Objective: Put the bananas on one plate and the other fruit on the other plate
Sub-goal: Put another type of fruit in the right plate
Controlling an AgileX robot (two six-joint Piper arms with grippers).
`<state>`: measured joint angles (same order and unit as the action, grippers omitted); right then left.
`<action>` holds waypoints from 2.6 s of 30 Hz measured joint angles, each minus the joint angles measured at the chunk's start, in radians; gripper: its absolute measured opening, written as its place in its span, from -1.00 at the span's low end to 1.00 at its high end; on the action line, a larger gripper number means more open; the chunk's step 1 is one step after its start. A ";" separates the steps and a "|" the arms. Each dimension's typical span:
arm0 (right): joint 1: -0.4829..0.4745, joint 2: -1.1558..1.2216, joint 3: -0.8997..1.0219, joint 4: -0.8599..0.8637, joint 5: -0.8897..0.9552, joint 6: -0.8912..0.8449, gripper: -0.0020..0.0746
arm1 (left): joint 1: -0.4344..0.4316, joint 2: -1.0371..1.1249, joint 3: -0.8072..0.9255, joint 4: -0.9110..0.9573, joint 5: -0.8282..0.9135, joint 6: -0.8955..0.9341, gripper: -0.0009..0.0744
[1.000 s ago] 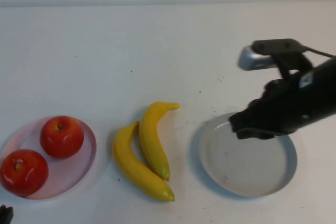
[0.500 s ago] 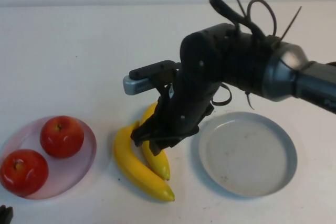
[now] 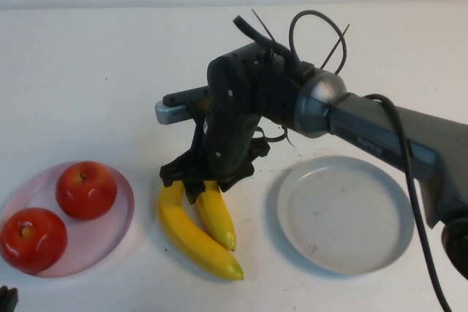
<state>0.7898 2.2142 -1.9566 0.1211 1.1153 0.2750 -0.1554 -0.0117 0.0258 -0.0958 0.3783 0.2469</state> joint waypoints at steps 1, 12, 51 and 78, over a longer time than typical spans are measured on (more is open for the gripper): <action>0.000 0.014 -0.008 -0.002 0.000 0.002 0.10 | 0.000 0.000 0.000 0.000 0.000 0.000 -0.97; 0.000 0.081 -0.034 -0.021 0.002 0.010 -0.14 | 0.000 0.000 0.000 0.000 0.000 0.000 -0.97; -0.214 -0.392 0.683 -0.075 -0.143 0.146 -0.14 | 0.000 0.000 0.000 0.000 0.000 0.000 -0.97; 0.029 -0.355 0.447 0.035 -0.161 -0.275 0.20 | 0.000 0.000 0.000 0.000 0.000 0.000 -0.97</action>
<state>0.8185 1.8595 -1.5100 0.1557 0.9545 0.0000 -0.1554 -0.0117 0.0258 -0.0958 0.3783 0.2469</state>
